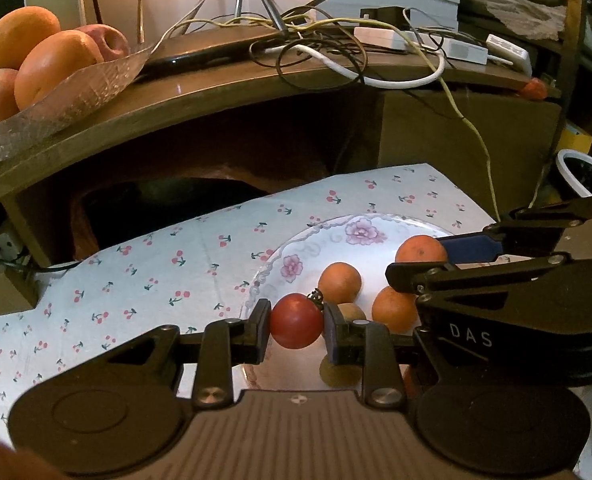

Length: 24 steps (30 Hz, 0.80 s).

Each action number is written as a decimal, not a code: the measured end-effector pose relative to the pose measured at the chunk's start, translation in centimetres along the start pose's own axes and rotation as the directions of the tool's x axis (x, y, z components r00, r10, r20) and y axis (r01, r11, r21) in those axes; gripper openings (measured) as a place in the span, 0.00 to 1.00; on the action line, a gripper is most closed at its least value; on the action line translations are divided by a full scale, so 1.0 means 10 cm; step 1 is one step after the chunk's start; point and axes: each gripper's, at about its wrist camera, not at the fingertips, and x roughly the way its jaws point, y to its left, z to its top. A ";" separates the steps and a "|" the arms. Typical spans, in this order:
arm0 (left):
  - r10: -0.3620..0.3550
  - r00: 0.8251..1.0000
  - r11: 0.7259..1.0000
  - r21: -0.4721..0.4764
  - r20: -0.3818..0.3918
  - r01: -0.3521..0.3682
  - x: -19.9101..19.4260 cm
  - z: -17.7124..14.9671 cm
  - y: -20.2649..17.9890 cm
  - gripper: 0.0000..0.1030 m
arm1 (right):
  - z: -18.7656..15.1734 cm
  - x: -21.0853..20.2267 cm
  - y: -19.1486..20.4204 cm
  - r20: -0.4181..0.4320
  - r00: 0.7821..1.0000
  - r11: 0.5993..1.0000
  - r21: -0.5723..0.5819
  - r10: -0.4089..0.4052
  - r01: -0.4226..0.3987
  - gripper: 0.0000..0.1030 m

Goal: Organize fruits
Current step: 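Lower both held fruits into the bowl beside the other fruits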

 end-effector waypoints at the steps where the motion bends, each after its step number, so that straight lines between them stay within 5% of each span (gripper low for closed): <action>1: 0.001 1.000 1.000 -0.003 -0.001 -0.001 0.00 0.00 0.01 0.31 | 0.00 0.01 0.00 0.001 1.000 1.000 0.000 0.000 0.000 0.37; 24: 0.002 1.000 1.000 -0.008 0.005 -0.002 -0.08 0.02 0.03 0.34 | 0.01 0.00 -0.01 -0.002 1.000 0.999 0.031 0.013 -0.013 0.42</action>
